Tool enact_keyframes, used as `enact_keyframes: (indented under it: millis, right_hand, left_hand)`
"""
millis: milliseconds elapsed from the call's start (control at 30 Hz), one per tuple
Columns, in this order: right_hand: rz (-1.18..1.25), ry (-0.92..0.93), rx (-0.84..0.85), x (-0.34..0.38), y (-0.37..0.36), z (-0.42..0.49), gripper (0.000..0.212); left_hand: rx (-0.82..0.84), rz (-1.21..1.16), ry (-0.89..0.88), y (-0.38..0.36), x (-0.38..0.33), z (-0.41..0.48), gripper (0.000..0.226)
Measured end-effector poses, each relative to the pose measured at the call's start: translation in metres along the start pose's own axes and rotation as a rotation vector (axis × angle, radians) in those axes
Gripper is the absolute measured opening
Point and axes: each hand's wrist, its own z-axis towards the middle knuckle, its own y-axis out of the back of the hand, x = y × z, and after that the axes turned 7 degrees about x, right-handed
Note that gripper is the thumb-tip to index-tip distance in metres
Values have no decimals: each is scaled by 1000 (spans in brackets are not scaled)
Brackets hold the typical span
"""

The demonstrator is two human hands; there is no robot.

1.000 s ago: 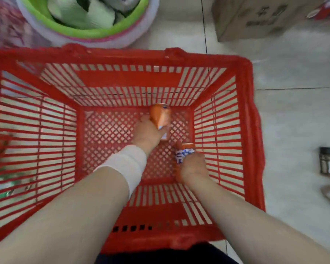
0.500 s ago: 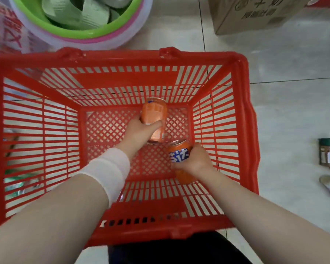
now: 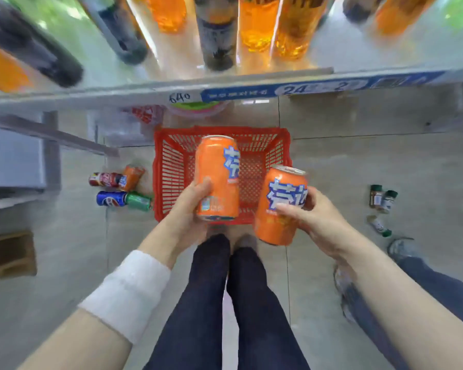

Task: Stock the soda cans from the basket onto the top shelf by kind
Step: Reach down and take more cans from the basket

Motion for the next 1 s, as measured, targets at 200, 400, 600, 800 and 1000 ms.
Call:
enact_keyframes:
  millis: [200,400,600,800,1000]
  right_hand:
    - [10,248,78,123,-27,-148,86]
    - [-112,428,82,208,-58,-221,77]
    - [-178,575,46,270,-89,-241,88]
    - [-224,687,39,322,-90,-257,74]
    - [-397,803,-17,386,-75,-272,83]
  left_hand:
    - [95,-18,-206,-88,-63,-120,84]
    - [187,75,-375,-142,-127,-191,108]
    - [225,214,-515,-181,-180,-217,97]
    - [236,336,-636,-207,-237,-228,84]
    - [136,588,-902,-241,-297,-238,56]
